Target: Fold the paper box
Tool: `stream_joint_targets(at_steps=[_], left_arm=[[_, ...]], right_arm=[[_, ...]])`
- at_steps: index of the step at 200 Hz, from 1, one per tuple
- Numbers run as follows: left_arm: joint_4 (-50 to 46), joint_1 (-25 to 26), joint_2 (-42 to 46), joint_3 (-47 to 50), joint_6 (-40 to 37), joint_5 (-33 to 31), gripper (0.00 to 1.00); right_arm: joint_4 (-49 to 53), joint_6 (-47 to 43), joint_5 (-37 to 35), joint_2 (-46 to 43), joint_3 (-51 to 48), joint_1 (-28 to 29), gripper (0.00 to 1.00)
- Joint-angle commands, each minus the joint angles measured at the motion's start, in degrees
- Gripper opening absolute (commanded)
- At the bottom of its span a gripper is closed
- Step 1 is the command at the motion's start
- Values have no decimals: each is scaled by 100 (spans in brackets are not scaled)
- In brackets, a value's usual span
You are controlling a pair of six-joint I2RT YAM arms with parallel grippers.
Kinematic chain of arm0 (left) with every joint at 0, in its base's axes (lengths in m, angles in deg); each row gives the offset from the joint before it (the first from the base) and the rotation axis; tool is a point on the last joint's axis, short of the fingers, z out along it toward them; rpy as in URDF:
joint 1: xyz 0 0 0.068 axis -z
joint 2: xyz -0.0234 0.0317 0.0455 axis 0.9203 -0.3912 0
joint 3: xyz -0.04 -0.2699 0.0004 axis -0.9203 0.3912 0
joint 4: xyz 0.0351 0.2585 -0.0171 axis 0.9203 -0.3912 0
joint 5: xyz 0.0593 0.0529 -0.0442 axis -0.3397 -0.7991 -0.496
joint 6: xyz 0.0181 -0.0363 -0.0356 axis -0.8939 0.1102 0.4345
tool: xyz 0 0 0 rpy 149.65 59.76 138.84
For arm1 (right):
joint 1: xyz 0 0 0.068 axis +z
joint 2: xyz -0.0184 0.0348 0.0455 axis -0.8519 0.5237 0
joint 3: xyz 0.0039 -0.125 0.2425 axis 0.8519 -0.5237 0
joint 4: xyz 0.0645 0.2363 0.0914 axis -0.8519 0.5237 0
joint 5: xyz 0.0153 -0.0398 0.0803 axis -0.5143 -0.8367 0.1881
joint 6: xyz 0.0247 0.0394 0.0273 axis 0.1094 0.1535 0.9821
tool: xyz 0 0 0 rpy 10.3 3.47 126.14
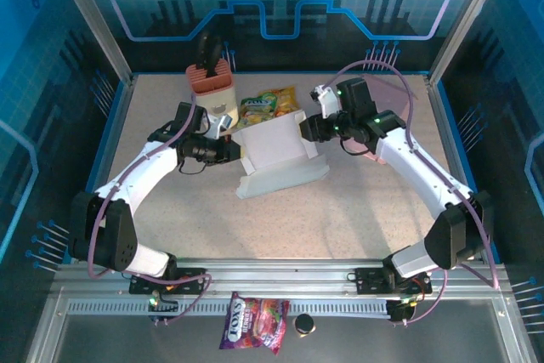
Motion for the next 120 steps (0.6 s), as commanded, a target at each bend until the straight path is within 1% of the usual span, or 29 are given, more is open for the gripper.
stream_joint_targets(at_steps=[1, 44, 71, 103, 120], left_arm=[[50, 62, 225, -174, -144, 230, 0], [-51, 146, 134, -165, -179, 97, 0], [-60, 396, 46, -93, -190, -322, 0], [61, 836, -165, 87, -3, -1299, 0], [128, 1080, -306, 187, 161, -1891, 0]], right_arm=[[232, -122, -321, 135, 126, 230, 35], [69, 132, -1292, 383, -133, 585, 15], [-146, 490, -2028, 406, -479, 833, 0], [-267, 992, -2759, 525, -894, 1045, 0], [-214, 1182, -2889, 737, -1008, 1123, 0]])
